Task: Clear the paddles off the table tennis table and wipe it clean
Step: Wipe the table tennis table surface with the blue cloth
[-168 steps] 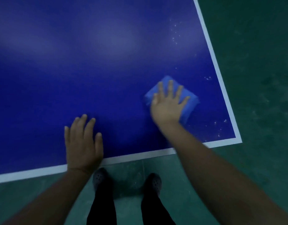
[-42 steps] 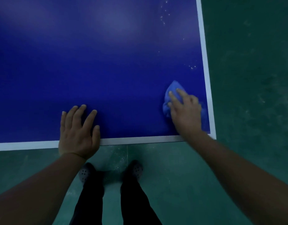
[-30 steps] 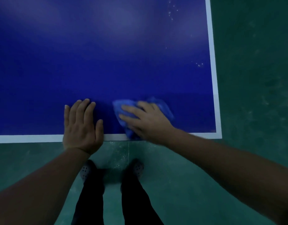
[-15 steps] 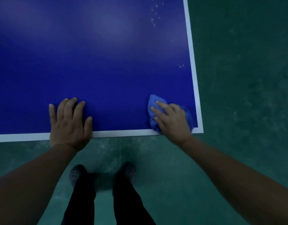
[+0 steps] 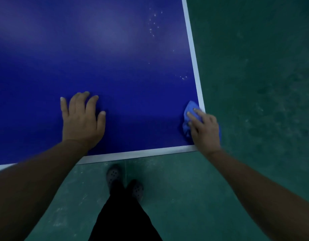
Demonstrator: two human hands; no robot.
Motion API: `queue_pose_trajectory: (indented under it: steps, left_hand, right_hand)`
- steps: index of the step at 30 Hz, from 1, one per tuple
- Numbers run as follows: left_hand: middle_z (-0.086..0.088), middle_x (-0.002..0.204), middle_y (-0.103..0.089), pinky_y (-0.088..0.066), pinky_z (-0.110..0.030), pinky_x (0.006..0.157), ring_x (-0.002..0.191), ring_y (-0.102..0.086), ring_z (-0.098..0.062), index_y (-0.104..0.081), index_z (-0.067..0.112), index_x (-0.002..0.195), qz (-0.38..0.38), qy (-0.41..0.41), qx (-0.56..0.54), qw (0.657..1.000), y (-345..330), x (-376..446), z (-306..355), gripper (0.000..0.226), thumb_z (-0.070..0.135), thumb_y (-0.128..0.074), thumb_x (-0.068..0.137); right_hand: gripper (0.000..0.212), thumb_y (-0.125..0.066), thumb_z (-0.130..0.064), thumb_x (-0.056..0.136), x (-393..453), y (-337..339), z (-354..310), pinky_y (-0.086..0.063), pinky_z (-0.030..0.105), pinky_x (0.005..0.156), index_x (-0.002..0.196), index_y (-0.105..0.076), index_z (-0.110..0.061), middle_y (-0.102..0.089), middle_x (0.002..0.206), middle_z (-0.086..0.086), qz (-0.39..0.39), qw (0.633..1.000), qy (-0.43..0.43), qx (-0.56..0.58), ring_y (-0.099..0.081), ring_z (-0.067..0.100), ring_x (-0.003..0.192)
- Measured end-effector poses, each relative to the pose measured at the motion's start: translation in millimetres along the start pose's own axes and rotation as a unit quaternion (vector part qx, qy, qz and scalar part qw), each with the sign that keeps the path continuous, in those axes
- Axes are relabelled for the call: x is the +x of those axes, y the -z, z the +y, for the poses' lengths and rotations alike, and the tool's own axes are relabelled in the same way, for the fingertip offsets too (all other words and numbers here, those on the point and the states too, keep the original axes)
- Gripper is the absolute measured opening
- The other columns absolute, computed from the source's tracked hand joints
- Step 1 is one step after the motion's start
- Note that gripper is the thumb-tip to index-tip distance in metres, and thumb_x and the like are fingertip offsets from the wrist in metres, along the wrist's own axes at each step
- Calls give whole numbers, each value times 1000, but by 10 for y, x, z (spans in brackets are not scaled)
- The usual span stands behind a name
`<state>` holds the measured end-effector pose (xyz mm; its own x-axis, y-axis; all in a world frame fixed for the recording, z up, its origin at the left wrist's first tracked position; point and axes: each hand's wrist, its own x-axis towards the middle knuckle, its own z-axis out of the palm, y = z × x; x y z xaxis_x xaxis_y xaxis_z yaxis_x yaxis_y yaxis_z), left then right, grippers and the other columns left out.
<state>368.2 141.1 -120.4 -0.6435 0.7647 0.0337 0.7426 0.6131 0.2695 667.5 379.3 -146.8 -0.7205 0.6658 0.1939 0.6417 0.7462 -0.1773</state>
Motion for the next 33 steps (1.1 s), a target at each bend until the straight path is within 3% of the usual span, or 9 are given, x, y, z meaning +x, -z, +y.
queue_pose_trajectory:
  steps: [4, 10, 13, 15, 20, 24, 27, 30, 33]
  left_hand:
    - [-21, 146, -39, 2, -58, 120, 142, -28, -38, -46, 3, 138, -11, -8, 0, 1000, -99, 263, 60, 57, 41, -35, 97]
    - [-14, 153, -31, 5, -55, 122, 149, -17, -31, -42, 7, 142, -50, -2, -13, 999, -142, 332, 49, 59, 43, -31, 96]
    - [-14, 155, -30, 6, -53, 122, 149, -16, -30, -43, 8, 143, -66, 8, -15, 998, -132, 363, 49, 61, 44, -29, 96]
    - [-14, 155, -31, 4, -53, 123, 149, -17, -30, -44, 7, 142, -72, 9, -16, 997, -126, 361, 45, 62, 45, -28, 96]
    - [-14, 155, -33, -1, -53, 122, 148, -20, -31, -45, 5, 142, -67, 25, -29, 997, -136, 376, 32, 62, 43, -28, 97]
    - [-20, 154, -31, -1, -52, 122, 146, -22, -35, -44, 1, 142, -35, 43, -38, 998, -145, 380, 19, 63, 41, -30, 96]
    - [-19, 154, -33, -2, -52, 122, 146, -23, -35, -44, 3, 142, -34, 31, -34, 998, -154, 390, 19, 61, 41, -30, 97]
    - [-17, 155, -33, -1, -53, 122, 148, -19, -34, -44, 5, 143, -55, 32, -23, 998, -169, 394, 15, 61, 42, -29, 97]
    - [-17, 155, -32, -2, -56, 122, 149, -19, -34, -44, 6, 143, -65, 25, -14, 998, -168, 392, 7, 61, 43, -29, 97]
  right_hand:
    - [41, -43, -31, 98, 36, -40, -225, -49, 45, 85, 127, -66, -13, -58, 134, 18, 50, 987, -148, -32, -52, 41, 100]
    - [46, -41, -38, 98, -6, -31, -518, -45, 41, 86, 131, -65, -17, -59, 136, 11, -21, 998, 16, -64, -44, 29, 105]
    - [53, -33, -45, 98, 627, -105, -360, -47, 49, 88, 137, -59, -19, -53, 143, 8, -16, 984, -164, -65, -45, 34, 113]
    - [54, -33, -44, 97, 680, -157, -550, -46, 49, 87, 138, -57, -20, -51, 144, 7, -13, 977, -205, -54, -46, 35, 115]
    - [42, -48, -35, 96, 742, -375, -1404, -48, 43, 80, 132, -63, -19, -56, 139, 8, -18, 1000, -2, -20, -44, 31, 109]
    - [44, -41, -39, 100, 1558, -612, -2077, -44, 43, 82, 138, -57, -24, -52, 144, 1, -28, 995, 99, 14, -47, 27, 117]
    - [47, -38, -36, 95, 1958, -663, -1783, -46, 42, 77, 134, -60, -24, -56, 141, 5, -31, 993, 114, 8, -55, 32, 107]
    - [42, -46, -25, 89, 2059, -589, -809, -51, 43, 73, 124, -68, -19, -63, 129, 16, 23, 999, -10, -40, -61, 42, 91]
    - [41, -37, -24, 94, 2075, -319, 151, -48, 42, 84, 120, -67, -13, -60, 122, 21, -4, 972, -235, 27, -59, 42, 104]
